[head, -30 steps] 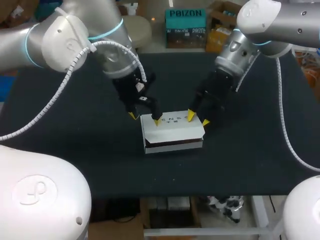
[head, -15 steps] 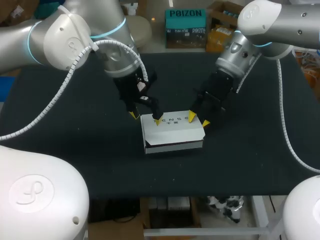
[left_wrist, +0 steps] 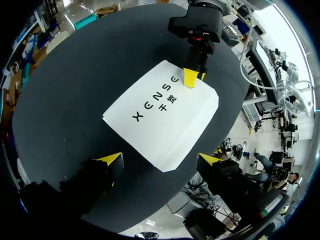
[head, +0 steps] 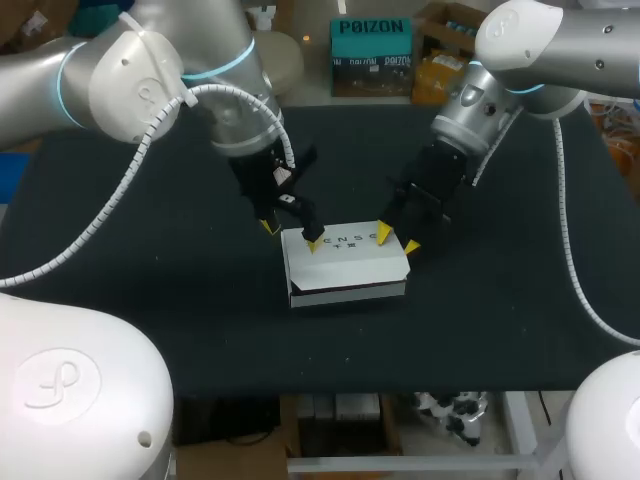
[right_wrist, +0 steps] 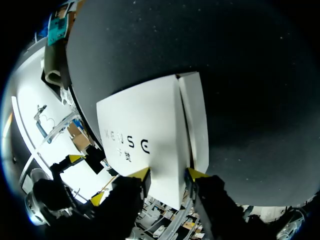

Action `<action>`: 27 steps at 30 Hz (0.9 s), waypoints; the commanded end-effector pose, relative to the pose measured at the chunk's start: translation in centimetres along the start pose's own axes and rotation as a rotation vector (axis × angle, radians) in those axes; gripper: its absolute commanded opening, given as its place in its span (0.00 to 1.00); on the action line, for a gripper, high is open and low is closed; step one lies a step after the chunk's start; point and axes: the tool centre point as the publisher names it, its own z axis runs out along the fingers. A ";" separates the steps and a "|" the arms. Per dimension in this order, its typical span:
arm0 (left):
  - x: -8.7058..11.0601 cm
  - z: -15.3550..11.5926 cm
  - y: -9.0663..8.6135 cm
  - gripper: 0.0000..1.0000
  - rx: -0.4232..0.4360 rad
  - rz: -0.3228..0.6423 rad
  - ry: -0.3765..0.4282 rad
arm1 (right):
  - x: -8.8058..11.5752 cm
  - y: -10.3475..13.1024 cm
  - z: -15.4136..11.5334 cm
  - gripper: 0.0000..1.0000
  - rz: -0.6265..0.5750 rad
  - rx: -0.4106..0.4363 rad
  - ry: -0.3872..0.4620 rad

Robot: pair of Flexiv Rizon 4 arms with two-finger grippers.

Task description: Assemble the packaging by folding the flat box into shape, placing the metal phone stand inside, and closing the box properly

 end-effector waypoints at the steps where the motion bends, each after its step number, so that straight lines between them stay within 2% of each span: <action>1: 0.2 0.1 -0.2 1.00 0.013 0.161 -0.027 | 0.0 0.1 0.0 0.46 0.000 0.003 0.000; 3: 0.2 0.2 -0.2 1.00 0.017 0.227 -0.057 | 0.0 0.1 0.0 0.47 0.000 0.003 0.000; 7: 0.2 0.4 -0.2 1.00 0.033 0.332 -0.066 | 0.0 0.1 0.0 0.47 0.000 0.003 0.000; 18: 1.6 2.0 0.3 1.00 0.044 0.638 -0.219 | 0.0 0.1 0.0 0.47 0.000 0.003 0.000; 20: 1.8 2.3 0.1 1.00 -0.049 0.629 -0.330 | 0.0 0.1 0.0 0.47 0.000 0.003 0.000; 27: 1.8 2.3 0.1 1.00 -0.049 0.629 -0.330 | 0.0 0.1 0.0 0.47 0.000 0.003 0.000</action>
